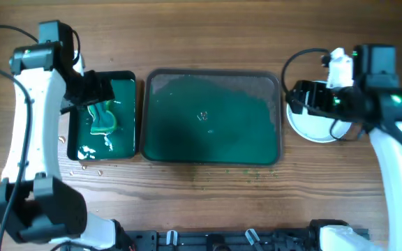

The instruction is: Clean dirty plates on tray and stack at the side

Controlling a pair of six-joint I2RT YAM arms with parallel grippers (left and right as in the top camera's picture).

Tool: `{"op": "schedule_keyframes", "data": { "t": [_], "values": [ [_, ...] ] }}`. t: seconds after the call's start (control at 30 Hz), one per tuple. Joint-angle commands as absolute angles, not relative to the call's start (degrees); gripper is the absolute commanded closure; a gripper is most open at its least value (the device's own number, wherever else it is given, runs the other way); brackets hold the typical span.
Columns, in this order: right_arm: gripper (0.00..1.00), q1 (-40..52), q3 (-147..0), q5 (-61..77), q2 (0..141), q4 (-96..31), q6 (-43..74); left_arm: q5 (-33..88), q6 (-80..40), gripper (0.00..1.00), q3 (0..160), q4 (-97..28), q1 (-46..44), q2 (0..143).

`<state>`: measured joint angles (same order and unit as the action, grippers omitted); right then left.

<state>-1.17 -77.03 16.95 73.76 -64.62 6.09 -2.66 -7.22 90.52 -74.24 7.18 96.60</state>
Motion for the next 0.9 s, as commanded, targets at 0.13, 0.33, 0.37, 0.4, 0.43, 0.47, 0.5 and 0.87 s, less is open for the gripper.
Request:
{"op": "schedule_keyframes", "data": {
  "t": [0.13, 0.33, 0.37, 0.4, 0.43, 0.47, 0.5, 0.87],
  "values": [
    [0.00, -0.97, -80.77, 19.97, 54.63, -68.66, 16.01, -1.76, -8.14, 0.00, 91.02, -74.39, 7.20, 96.38],
    [0.00, -0.97, -80.77, 15.53, 47.53, -68.16, 22.55, -1.76, -8.14, 0.00, 91.02, -74.39, 7.20, 96.38],
    [0.00, -0.97, -80.77, 12.86, 47.33, -68.20, 22.52, -1.76, -8.14, 0.00, 91.02, -74.39, 7.20, 96.38],
    [0.00, -0.97, -80.47, 10.44, 47.35, -68.18, 22.48, -1.76, -8.14, 0.00, 91.02, -74.39, 7.20, 96.38],
    [0.00, -0.97, -79.90, 8.75, 47.42, -67.99, 22.55, -1.74, -8.14, 0.00, 91.02, -74.39, 7.20, 96.38],
    [0.00, -0.95, -78.50, 7.07, 47.37, -66.39, 22.48, -1.74, -8.14, 0.00, 91.02, -74.39, 7.20, 96.38],
    [0.00, -0.89, -76.69, 5.89, 46.50, -63.75, 22.33, -1.76, -8.14, 0.00, 91.02, -74.39, 7.20, 96.38],
    [0.00, -0.21, -21.98, 8.34, 14.35, -11.38, 16.88, -1.76, -8.14, 0.00, 91.02, -74.39, 7.20, 96.38]
  ]
}}
